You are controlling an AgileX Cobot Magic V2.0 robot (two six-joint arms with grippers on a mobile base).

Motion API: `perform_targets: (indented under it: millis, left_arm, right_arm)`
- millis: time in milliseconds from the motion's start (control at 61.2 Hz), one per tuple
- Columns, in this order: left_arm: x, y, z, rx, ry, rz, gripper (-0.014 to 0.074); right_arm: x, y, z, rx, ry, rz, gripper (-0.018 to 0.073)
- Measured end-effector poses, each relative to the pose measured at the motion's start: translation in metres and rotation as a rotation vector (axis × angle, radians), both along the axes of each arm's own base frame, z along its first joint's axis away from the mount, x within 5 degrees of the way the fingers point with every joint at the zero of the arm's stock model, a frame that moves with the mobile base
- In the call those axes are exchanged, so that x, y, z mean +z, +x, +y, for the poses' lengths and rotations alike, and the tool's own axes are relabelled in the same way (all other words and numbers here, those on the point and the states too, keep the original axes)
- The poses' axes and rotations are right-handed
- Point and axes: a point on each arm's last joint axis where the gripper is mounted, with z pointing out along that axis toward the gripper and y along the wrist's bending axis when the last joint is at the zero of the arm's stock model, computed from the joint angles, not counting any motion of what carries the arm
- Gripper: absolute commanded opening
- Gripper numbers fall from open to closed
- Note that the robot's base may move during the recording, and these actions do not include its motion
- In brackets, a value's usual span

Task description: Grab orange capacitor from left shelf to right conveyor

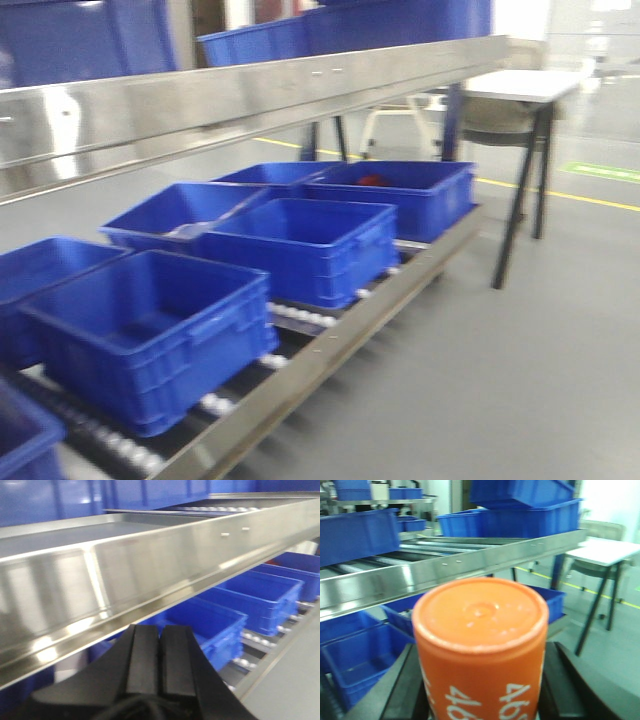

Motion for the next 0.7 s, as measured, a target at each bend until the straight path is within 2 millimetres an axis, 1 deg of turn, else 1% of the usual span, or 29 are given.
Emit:
perform_targets:
  millis: [703]
  left_arm:
    - [0.0015, -0.0015, -0.0013, -0.020, 0.002, -0.024, -0.0127]
  right_arm:
    - [-0.0002, 0.0000, 0.0000, 0.000, 0.000, 0.002, 0.0193]
